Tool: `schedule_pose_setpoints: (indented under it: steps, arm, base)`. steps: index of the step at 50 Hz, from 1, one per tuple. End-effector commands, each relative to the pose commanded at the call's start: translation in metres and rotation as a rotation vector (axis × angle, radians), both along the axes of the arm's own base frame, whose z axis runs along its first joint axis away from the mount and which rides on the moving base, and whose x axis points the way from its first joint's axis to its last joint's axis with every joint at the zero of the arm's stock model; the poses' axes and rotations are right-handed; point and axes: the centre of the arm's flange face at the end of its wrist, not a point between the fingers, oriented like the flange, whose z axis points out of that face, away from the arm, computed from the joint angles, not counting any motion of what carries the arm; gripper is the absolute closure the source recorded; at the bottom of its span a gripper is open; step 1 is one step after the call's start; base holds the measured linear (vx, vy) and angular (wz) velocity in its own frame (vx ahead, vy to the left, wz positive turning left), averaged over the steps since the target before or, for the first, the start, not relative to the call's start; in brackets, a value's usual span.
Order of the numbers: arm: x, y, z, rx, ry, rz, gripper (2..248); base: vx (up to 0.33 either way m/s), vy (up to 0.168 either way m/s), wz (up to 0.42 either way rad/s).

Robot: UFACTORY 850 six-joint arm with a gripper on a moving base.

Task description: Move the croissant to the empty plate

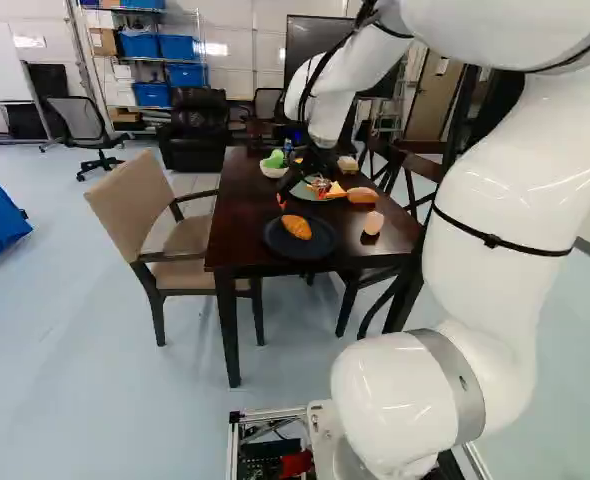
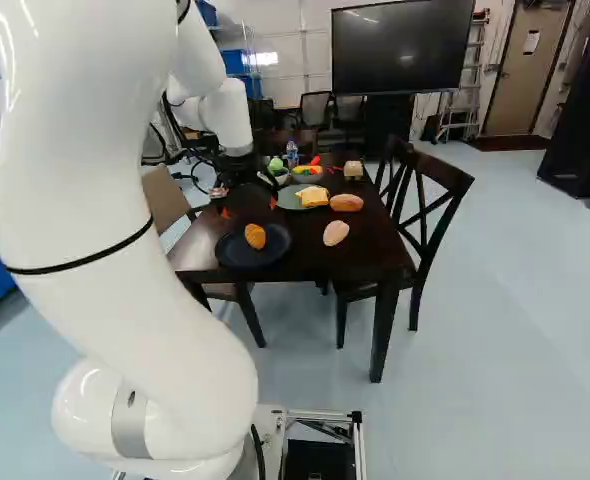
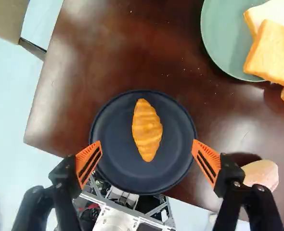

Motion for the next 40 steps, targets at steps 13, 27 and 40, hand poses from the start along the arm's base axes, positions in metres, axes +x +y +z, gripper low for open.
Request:
schedule_pose_setpoints:
  steps: [13, 27, 40]
  arm:
    - [-0.005, 0.000, 0.018, 0.023, 0.008, -0.010, 3]
    - [-0.008, -0.007, 0.038, 0.049, -0.026, -0.042, 3]
    - [-0.013, -0.015, 0.056, 0.054, -0.063, -0.060, 3]
  base:
    - [0.000, 0.000, 0.000]
    - [0.000, 0.000, 0.000]
    - [0.000, 0.000, 0.000]
